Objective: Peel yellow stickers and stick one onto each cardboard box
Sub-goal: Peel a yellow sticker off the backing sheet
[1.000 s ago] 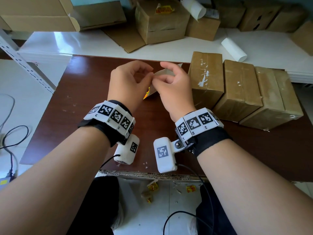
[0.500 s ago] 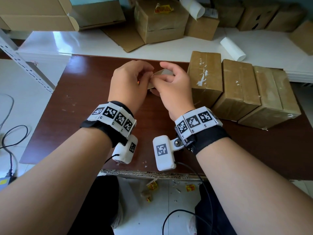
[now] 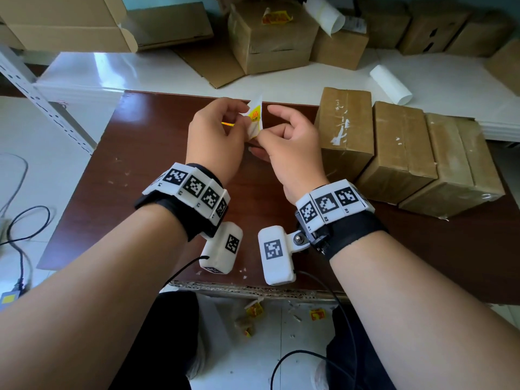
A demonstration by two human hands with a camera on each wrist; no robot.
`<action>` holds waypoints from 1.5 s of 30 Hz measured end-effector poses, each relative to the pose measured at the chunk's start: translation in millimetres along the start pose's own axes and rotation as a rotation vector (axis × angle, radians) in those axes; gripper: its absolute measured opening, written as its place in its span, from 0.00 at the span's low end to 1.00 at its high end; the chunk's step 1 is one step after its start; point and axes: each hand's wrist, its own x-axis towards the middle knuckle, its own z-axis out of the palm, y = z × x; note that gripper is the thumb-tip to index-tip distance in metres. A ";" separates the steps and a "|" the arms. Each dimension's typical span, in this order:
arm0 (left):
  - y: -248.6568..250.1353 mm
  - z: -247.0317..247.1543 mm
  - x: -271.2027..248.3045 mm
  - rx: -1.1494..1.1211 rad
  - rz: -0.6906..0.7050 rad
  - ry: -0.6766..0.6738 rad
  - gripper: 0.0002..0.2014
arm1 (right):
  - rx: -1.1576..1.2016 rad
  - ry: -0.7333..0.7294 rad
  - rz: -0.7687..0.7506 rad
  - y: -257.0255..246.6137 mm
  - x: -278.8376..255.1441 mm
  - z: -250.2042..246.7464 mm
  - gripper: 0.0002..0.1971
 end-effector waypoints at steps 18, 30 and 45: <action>3.8 3.0 -4.1 -0.040 -0.056 -0.048 0.07 | 0.066 0.020 0.086 6.5 6.3 -1.6 0.23; 3.5 4.6 -3.3 -0.056 -0.145 0.023 0.14 | -0.074 0.107 0.134 12.5 8.7 -3.5 0.14; 5.8 1.5 -1.4 -0.011 -0.306 0.104 0.16 | -0.169 0.058 0.348 17.4 9.9 -4.6 0.07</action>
